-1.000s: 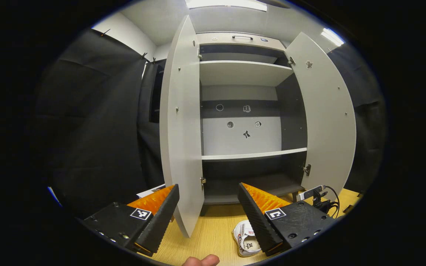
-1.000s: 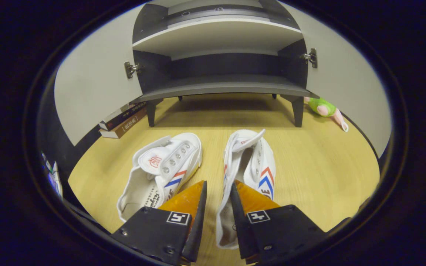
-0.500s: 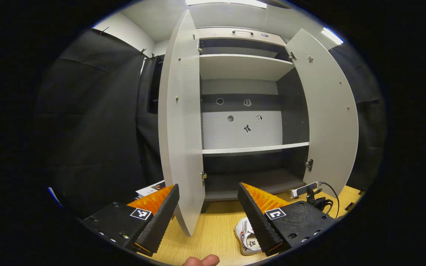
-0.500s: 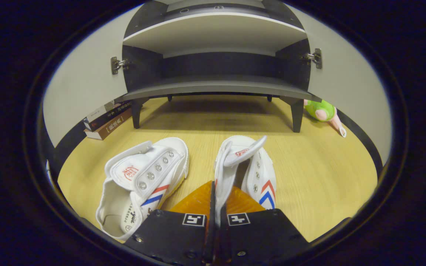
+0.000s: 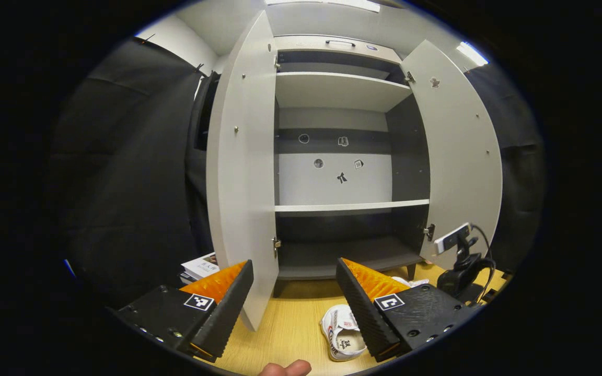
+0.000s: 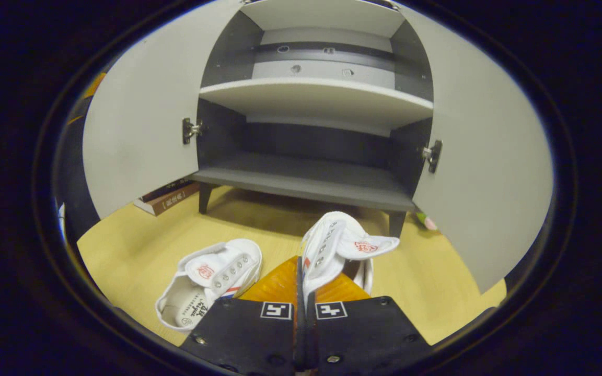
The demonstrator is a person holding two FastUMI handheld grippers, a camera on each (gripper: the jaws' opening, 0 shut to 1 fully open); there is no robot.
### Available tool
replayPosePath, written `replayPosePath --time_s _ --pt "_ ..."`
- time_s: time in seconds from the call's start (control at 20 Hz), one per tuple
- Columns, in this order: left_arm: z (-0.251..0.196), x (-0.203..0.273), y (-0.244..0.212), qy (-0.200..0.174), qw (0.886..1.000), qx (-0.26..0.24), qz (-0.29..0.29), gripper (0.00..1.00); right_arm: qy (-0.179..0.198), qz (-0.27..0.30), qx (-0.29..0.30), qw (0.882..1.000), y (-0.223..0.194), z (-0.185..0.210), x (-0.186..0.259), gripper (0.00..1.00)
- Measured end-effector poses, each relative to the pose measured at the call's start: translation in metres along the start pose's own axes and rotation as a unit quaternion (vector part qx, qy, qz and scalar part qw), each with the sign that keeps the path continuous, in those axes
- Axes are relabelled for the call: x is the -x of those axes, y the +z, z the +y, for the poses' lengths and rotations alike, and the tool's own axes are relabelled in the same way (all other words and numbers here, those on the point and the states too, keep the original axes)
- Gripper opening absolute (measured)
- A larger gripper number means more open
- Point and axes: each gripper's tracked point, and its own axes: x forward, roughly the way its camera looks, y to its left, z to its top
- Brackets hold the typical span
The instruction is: Grab one shoe with the right hand and put it into the shoe cabinet, grab the other shoe with the left hand and put it into the shoe cabinet; then close the right door with the right hand and the left door with the left hand.
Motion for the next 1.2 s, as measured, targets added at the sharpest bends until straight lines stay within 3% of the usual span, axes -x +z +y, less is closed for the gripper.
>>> replayPosePath --time_s 0.25,0.5,0.7,0.9,1.2 --pt "-0.025 -0.002 0.009 -0.021 1.000 0.014 -0.017 0.95 0.017 -0.068 -0.005 0.998 0.091 -0.006 0.054 0.04" --pt "-0.042 0.000 0.018 -0.037 0.999 0.016 -0.031 0.96 0.019 -0.106 -0.006 0.994 0.192 -0.026 0.048 0.04" --pt "-0.044 0.000 0.016 -0.040 0.999 0.006 -0.028 0.95 0.004 -0.101 0.010 0.995 0.257 -0.050 0.001 0.04" --pt "-0.039 -0.002 0.013 -0.036 0.999 -0.002 -0.021 0.95 -0.027 -0.056 0.040 0.997 0.299 -0.068 -0.065 0.04" --pt "-0.023 -0.007 0.007 -0.021 1.000 -0.002 -0.015 0.96 -0.017 0.031 0.056 0.998 0.332 -0.062 -0.149 0.04"
